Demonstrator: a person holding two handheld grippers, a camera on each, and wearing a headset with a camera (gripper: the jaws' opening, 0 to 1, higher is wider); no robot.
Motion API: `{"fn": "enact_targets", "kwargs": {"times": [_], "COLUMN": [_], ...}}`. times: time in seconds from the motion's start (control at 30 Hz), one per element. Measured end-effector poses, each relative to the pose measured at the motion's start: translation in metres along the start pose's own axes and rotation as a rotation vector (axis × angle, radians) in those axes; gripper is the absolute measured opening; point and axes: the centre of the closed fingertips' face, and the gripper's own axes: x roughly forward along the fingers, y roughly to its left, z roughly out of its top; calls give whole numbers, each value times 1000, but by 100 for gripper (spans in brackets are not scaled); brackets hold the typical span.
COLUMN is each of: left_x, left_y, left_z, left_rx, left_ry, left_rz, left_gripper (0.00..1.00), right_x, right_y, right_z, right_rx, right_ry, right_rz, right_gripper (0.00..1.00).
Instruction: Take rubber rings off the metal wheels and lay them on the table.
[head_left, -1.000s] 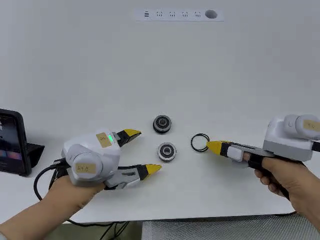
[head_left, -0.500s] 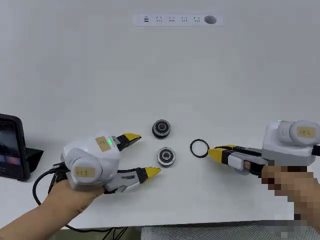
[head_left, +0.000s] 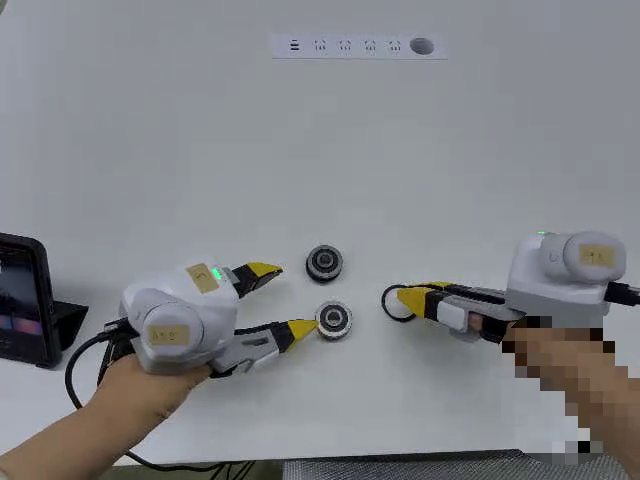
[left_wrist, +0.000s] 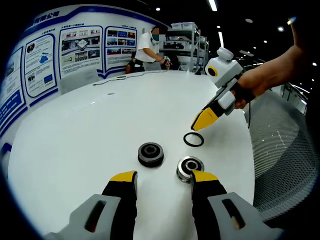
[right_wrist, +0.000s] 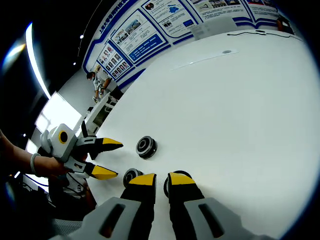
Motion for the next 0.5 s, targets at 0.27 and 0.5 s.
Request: {"fn": "enact_targets", "kwargs": {"times": [0.27, 0.5], "left_x": [7, 15], "left_y": [10, 13], "left_z": [7, 15], "left_rx": [-50, -46], "left_ry": [-15, -19], "left_rz": [27, 31], "left_gripper": [40, 35], "right_x": [15, 23], "right_y": [11, 16], "right_z": [6, 9], "right_rx": [-13, -17], "right_ry": [7, 7], "right_rz": [36, 50], "right_gripper": [10, 10]}}
